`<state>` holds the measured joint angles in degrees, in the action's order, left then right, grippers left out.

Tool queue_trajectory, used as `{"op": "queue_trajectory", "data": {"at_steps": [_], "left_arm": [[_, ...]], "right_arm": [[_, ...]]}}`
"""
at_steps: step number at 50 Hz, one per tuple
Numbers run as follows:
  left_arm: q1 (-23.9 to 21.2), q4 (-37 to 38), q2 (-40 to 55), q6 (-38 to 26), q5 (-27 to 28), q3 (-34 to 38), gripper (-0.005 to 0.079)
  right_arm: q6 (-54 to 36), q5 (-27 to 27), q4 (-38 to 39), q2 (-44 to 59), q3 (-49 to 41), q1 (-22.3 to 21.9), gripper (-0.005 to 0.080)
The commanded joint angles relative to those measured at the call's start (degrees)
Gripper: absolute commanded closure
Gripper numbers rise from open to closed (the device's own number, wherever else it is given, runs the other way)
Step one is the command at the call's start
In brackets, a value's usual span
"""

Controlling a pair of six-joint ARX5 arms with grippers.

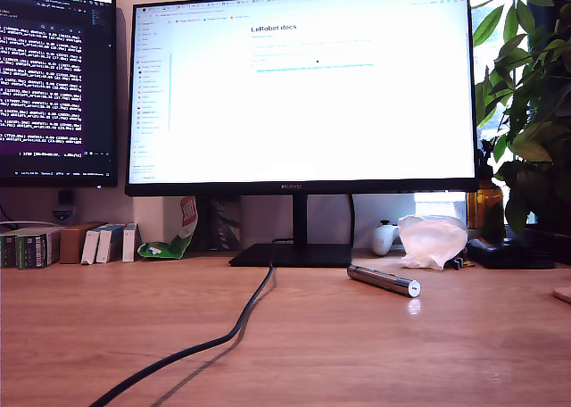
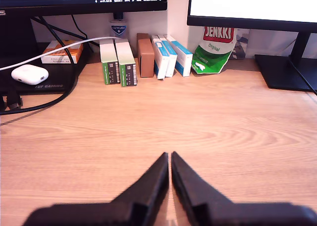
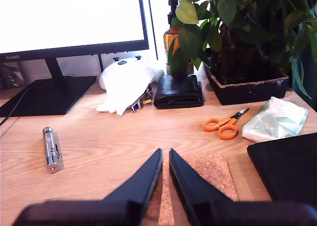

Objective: Pick the metallic laser pointer with your right arm, pass it to your left arm, then place it down to the left side of the table

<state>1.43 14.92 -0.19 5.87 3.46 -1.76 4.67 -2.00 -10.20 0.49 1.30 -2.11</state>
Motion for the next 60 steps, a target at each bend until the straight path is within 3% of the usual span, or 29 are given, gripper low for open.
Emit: {"op": "queue_trajectory", "data": {"at_steps": [1,10,18,30,39,48,60], "left_arm": [[-0.22,1.36,-0.2,0.35,2.54,1.4,0.0766],[-0.22,1.36,-0.2,1.64,3.02,1.4,0.0766],[-0.22,0.92,-0.2,5.86,3.45,1.4,0.0766],[-0.22,-2.84,-0.2,16.41,7.85,1.4,0.0766],[-0.22,-9.27,-0.2,18.6,14.27,1.4,0.0766],[-0.22,-10.05,-0.13,18.71,24.46,-0.09,0.0726],[-0.22,-5.2,3.89,19.23,27.98,-4.31,0.0699]], "right_arm": [[0.46,0.04,0.5,0.09,-0.87,0.33,0.0763],[0.87,-0.07,0.59,0.09,-0.87,0.33,0.0763],[9.31,-2.69,1.2,0.09,-0.87,0.33,0.0762],[19.82,-14.64,8.55,0.09,-0.61,0.33,0.0762],[23.02,-17.7,13.84,0.09,2.1,0.33,0.0747],[22.75,-20.11,5.14,0.79,6.47,0.33,0.0655],[18.01,-21.73,-6.01,7.45,10.88,0.39,0.0637]]}}
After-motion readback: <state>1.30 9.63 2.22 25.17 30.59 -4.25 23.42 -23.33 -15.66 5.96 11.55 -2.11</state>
